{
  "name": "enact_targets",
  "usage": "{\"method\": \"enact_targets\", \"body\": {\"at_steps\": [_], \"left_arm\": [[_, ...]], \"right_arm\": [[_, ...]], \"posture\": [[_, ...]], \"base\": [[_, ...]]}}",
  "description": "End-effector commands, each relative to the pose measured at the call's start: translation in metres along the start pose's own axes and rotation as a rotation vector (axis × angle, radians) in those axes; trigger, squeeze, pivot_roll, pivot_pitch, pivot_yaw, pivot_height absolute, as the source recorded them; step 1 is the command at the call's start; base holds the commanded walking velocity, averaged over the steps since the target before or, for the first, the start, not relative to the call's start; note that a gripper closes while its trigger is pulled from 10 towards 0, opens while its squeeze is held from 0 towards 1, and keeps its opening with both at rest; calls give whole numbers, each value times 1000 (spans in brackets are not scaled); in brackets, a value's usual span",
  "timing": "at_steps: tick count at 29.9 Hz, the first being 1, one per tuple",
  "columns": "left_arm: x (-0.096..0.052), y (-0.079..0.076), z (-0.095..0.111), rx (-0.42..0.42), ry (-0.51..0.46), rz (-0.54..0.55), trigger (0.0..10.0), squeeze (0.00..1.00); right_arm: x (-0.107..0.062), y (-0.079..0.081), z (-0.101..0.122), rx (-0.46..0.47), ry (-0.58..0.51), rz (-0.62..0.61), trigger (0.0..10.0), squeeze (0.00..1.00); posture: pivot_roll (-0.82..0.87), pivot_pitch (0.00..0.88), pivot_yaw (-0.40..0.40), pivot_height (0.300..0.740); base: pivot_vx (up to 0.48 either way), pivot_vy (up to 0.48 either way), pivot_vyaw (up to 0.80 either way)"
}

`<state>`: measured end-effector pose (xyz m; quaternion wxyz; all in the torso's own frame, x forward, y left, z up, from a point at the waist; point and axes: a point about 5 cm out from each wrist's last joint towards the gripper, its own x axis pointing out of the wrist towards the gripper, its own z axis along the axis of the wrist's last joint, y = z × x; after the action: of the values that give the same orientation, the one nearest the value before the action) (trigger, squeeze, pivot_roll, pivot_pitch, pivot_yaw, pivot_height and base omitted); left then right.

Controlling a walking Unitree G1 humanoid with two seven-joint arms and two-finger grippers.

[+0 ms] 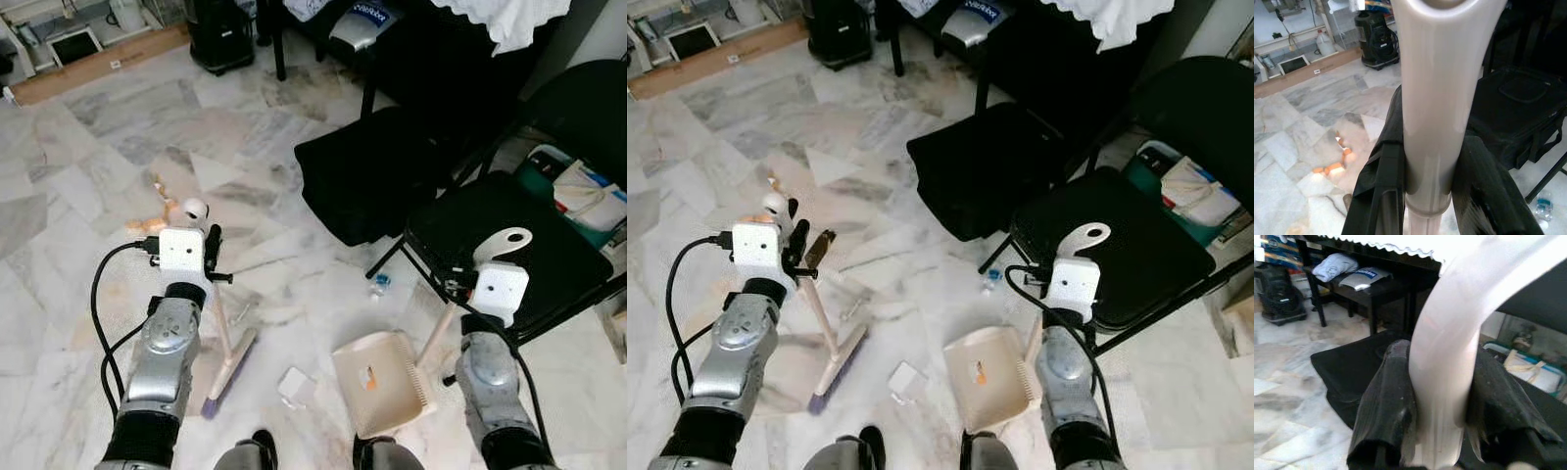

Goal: Sweep floor

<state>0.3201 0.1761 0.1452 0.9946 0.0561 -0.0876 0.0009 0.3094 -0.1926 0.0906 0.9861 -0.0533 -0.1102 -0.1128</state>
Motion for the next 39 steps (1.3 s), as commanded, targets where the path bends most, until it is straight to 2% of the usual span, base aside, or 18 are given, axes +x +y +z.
{"method": "enact_targets", "body": {"at_steps": [1,11,16,20,25,32,39], "left_arm": [[-4,5,1,21,7,-5,10000,0],[-6,6,9,24,13,-48,10000,0],[-5,11,13,-6,28,-42,10000,0],[-7,3,12,-11,121,-152,10000,0],[-14,-3,-3,-24,243,-242,10000,0],[-14,-5,-6,-106,308,-226,10000,0],[-11,-8,-3,-114,302,-206,10000,0]], "right_arm": [[-4,2,-2,19,-5,-9,10000,0],[-6,5,-4,15,-11,-16,10000,0],[-5,3,-2,-5,-28,-10,10000,0],[-6,4,-6,-17,-12,-1,10000,0],[-8,16,-7,-11,-6,24,10000,0],[-8,21,-7,-8,-7,38,10000,0],[-8,22,-7,-9,-7,42,10000,0]], "posture": [[59,285,48,740],[86,291,63,740],[88,291,65,740],[117,297,67,740],[118,303,67,740],[110,309,65,740],[97,312,64,740]], "base": [[0,0,0],[0,0,0],[0,0,0],[0,0,0],[0,0,0],[0,0,0],[0,0,0]]}}
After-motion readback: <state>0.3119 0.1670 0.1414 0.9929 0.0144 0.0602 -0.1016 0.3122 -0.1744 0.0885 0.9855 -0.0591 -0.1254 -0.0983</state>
